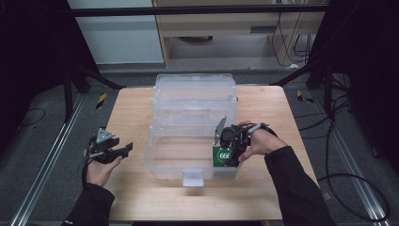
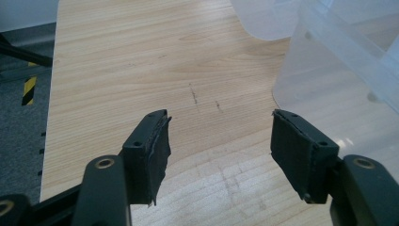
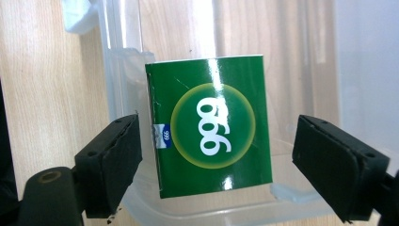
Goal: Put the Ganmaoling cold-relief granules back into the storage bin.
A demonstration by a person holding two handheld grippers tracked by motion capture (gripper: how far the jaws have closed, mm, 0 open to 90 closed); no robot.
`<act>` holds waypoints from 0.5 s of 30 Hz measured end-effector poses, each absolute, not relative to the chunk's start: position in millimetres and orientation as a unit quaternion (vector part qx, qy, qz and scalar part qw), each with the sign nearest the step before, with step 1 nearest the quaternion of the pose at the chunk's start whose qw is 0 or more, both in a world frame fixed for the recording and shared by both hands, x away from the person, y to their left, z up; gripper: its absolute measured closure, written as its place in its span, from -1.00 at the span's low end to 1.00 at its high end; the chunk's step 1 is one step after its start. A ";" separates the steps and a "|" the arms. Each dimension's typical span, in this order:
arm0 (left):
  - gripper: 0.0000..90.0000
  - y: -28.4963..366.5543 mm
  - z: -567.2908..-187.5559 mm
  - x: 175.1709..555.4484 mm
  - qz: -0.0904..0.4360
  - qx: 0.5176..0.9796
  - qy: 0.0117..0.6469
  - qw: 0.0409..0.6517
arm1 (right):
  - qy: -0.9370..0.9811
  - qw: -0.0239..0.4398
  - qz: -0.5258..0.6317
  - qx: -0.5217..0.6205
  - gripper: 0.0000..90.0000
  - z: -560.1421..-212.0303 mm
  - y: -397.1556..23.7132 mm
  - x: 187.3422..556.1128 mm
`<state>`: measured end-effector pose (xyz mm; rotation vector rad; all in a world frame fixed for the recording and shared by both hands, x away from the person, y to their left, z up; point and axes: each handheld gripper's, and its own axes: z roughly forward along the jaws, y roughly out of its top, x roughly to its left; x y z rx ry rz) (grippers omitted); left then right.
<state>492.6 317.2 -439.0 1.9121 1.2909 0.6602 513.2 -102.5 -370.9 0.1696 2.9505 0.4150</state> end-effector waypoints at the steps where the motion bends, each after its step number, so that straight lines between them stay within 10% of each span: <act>1: -0.15 317.2 -438.7 492.5 0.255 0.743 0.502 0.362 | 0.984 0.081 0.150 0.059 -0.61 -368.8 -104.7 512.6; 15: -0.10 313.1 -436.7 490.9 0.251 0.747 0.493 0.369 | 0.963 0.085 0.234 0.104 -0.45 -341.2 -117.8 490.3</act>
